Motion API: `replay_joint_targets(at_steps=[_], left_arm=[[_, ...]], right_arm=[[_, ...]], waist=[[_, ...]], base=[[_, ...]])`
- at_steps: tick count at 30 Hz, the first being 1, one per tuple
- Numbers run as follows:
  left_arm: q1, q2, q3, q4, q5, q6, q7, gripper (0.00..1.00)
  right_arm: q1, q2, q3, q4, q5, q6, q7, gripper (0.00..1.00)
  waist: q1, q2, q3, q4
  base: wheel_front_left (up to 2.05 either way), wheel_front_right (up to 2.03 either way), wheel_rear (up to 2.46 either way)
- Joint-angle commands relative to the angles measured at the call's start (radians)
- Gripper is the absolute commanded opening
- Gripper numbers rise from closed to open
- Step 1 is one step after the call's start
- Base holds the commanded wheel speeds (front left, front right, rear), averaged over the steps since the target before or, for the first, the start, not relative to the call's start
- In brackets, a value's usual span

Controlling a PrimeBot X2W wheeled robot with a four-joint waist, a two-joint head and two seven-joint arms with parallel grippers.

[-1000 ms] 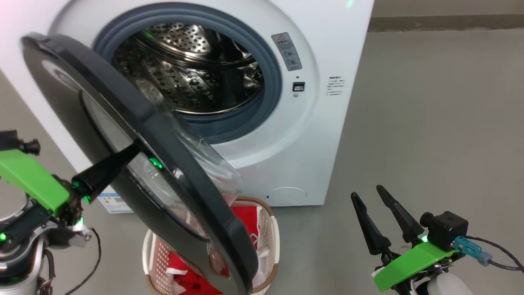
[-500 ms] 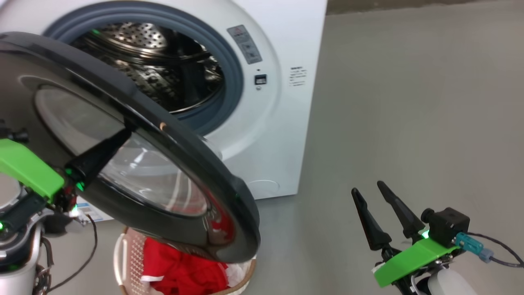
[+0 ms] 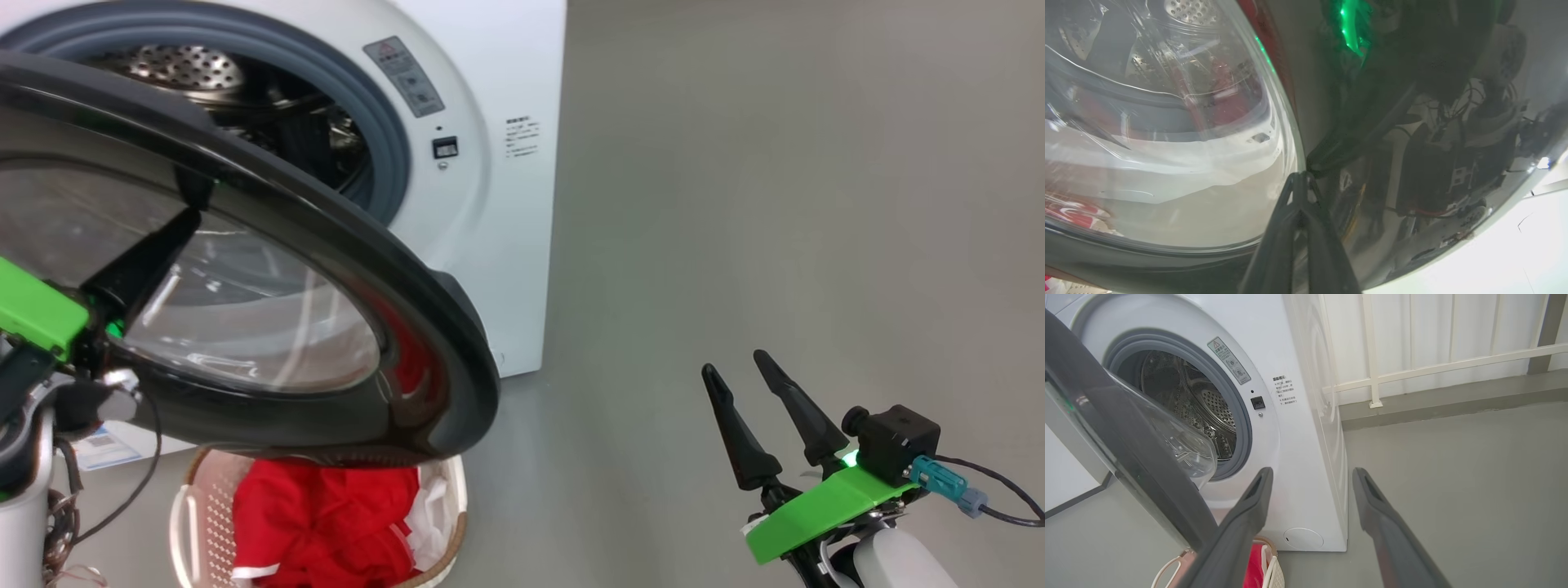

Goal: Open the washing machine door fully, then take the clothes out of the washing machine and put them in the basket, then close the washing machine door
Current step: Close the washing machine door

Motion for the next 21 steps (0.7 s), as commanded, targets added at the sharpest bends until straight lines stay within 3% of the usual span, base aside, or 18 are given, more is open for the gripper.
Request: replay_joint_targets(at_steps=[1,21], left_arm=[[-0.060,0.041,0.040,-0.020,0.011,-0.015,-0.008,0.00],[-0.104,0.027,0.049,0.017,0.006,-0.029,-0.019,0.00]], right_arm=[[-0.036,0.000,0.014,-0.028,0.001,0.002,-0.005,1.00],[-0.033,0.012,-0.001,-0.037,-0.010,0.002,-0.005,1.00]], waist=[[0.0000,0.0000,0.009,-0.012],[0.0000,0.0000,0.028,-0.010]], base=[[0.00,0.00,0.00],[0.00,0.00,0.00]])
